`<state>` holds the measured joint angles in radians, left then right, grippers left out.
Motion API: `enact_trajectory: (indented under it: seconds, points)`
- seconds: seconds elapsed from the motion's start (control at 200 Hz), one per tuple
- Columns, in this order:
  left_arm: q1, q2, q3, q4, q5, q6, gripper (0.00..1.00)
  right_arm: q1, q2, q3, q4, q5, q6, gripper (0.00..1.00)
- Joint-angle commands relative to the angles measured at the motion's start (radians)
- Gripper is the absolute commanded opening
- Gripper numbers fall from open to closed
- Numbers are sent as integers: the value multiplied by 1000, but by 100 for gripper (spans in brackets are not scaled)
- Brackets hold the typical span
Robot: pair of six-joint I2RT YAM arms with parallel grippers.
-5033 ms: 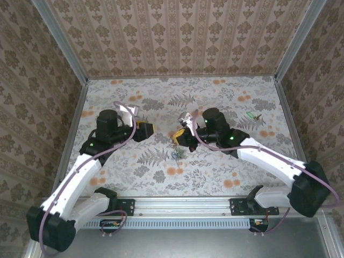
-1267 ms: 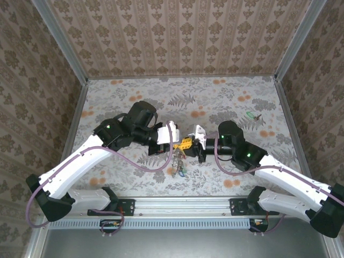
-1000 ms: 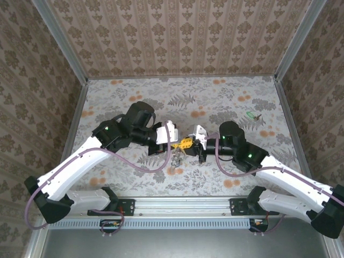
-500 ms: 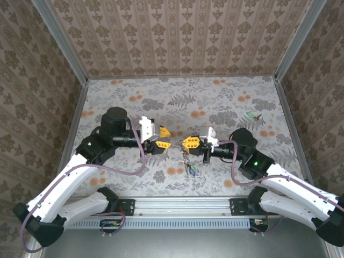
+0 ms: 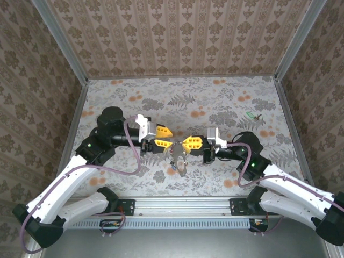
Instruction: Put the keys on the keyring
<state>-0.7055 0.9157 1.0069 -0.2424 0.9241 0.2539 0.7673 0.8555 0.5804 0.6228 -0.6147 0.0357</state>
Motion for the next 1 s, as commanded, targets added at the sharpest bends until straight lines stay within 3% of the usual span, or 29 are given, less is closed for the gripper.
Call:
enact_trajectory:
  seconds: [0.0,0.49,0.55,0.605,0.655,0.745,0.815,0.995]
  points:
    - [-20,-13,3,14,48,-14,33,-5,13,1,116,-22,29,0]
    - [-57,54,29,42,38,3,30,-5,55,9,153,-49,44,0]
    - [-58,61,31,46,35,5,25,-5,54,9,149,-51,43,0]
    - [-58,64,34,45,35,7,8,-5,53,8,138,-48,37,0]
    - [-59,68,40,36,32,13,0,-5,54,9,124,-45,28,0]
    - [-61,62,55,-1,-4,40,0,-6,54,16,88,-35,10,0]
    - [-81,64,81,-58,-103,94,0,-6,56,29,36,-7,-17,0]
    - [-183,149,210,-276,-392,304,0,-17,47,86,-186,118,-126,31]
